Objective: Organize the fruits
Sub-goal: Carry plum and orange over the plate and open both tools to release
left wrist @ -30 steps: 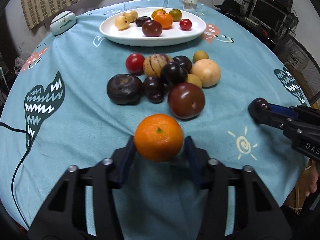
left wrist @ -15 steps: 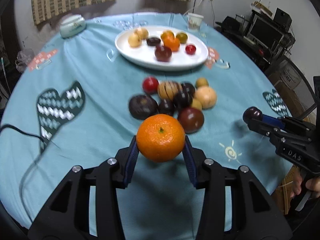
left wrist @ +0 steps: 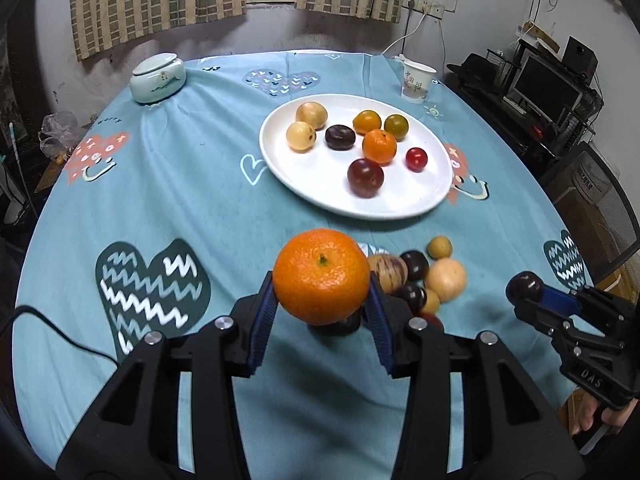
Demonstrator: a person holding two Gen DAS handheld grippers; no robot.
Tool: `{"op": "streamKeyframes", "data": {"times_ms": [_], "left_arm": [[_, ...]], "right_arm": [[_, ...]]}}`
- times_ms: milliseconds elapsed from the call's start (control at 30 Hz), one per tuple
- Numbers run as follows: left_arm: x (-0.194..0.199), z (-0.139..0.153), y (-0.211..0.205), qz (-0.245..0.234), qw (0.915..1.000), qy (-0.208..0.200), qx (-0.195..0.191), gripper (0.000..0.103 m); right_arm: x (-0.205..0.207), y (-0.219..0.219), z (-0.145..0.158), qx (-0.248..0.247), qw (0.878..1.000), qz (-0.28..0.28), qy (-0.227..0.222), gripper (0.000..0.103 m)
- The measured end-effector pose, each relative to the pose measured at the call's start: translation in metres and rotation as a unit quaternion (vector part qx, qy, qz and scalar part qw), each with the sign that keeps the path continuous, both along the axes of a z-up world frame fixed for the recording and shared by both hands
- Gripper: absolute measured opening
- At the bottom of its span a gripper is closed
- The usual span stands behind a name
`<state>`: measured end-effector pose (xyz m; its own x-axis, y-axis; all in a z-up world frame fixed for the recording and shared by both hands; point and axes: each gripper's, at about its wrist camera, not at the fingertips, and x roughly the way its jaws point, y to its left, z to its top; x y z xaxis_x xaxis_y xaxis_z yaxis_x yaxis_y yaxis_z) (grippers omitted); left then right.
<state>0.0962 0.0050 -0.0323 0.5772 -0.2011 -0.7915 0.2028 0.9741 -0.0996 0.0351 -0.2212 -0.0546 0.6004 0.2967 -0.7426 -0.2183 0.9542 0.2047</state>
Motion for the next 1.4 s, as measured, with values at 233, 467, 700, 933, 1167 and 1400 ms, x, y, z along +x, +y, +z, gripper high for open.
{"op": "streamKeyframes", "data": {"times_ms": [233, 467, 700, 933, 1167, 1400], "left_arm": [[0.062, 0.019, -0.026, -0.02, 0.9995, 0.004, 0.023, 0.044], [0.147, 0.012, -0.05, -0.028, 0.9987, 0.035, 0.025, 0.044], [0.228, -0.009, -0.069, -0.023, 0.9968, 0.069, 0.033, 0.045], [0.256, -0.032, -0.068, -0.017, 0.9946, 0.096, 0.035, 0.045], [0.255, -0.01, -0.06, -0.002, 0.9979, 0.062, 0.018, 0.072], [0.204, 0.016, -0.038, 0.003, 0.9992, 0.031, 0.027, 0.088]], "right_arm": [[0.057, 0.004, 0.014, 0.003, 1.0, 0.004, -0.004, 0.029], [0.15, 0.004, 0.01, -0.018, 1.0, -0.012, -0.01, 0.029], [0.223, 0.015, -0.006, -0.066, 0.998, 0.007, 0.001, 0.029], [0.236, 0.016, -0.01, -0.087, 0.996, 0.003, -0.018, 0.029], [0.243, 0.026, -0.018, -0.125, 0.992, -0.005, -0.019, 0.058], [0.207, 0.008, 0.007, -0.112, 0.992, -0.015, -0.05, 0.068]]}}
